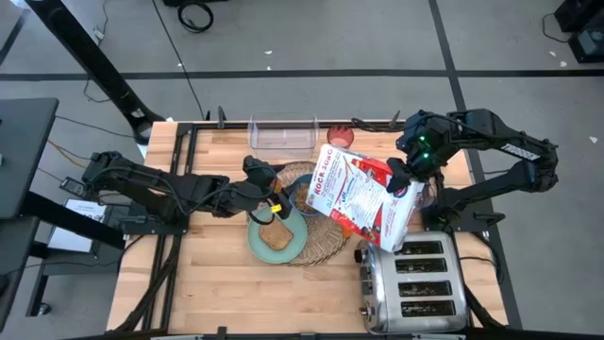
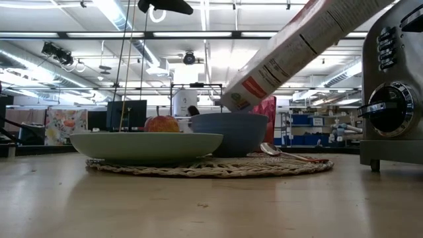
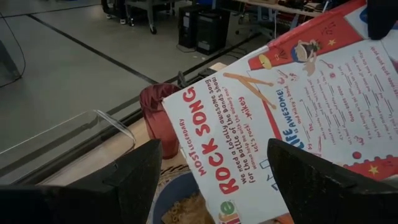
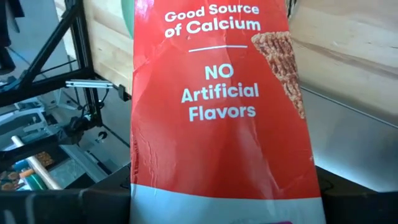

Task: Arrange a breakfast setting
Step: Pour the cereal into the blue bowl

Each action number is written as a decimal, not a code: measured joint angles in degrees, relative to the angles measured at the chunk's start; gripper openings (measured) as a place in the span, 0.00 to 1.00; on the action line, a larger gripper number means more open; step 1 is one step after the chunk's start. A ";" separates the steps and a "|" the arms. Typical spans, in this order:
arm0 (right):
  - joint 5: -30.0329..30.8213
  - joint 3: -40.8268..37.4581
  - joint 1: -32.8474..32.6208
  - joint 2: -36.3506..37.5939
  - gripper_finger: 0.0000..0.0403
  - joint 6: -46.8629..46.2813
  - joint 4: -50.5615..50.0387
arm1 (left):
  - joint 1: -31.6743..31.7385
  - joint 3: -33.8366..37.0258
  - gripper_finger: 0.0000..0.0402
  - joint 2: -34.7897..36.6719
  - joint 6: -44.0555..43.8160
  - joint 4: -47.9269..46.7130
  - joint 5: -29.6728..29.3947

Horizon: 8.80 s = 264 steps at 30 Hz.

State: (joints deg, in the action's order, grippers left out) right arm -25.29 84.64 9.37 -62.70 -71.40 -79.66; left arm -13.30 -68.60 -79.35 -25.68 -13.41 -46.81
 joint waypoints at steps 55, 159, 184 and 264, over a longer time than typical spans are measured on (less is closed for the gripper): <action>9.80 0.00 0.09 2.97 0.58 32.82 -7.28 | -0.04 -0.02 0.74 7.17 4.93 11.05 2.12; 20.78 -42.18 -4.06 15.13 0.58 45.03 113.07 | 11.95 -0.02 0.56 11.65 16.68 25.65 32.24; 17.83 -42.12 -2.62 10.99 0.58 51.30 111.95 | 12.37 -0.02 0.90 9.64 6.24 25.97 42.99; 34.26 -42.16 -1.84 15.04 0.87 53.28 107.75 | 30.19 15.38 0.08 21.52 -9.62 -22.64 -20.17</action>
State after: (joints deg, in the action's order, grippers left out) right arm 8.97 42.48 7.53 -47.66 -18.12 28.09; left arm 16.89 -53.22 -57.84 -35.30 -36.05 -66.98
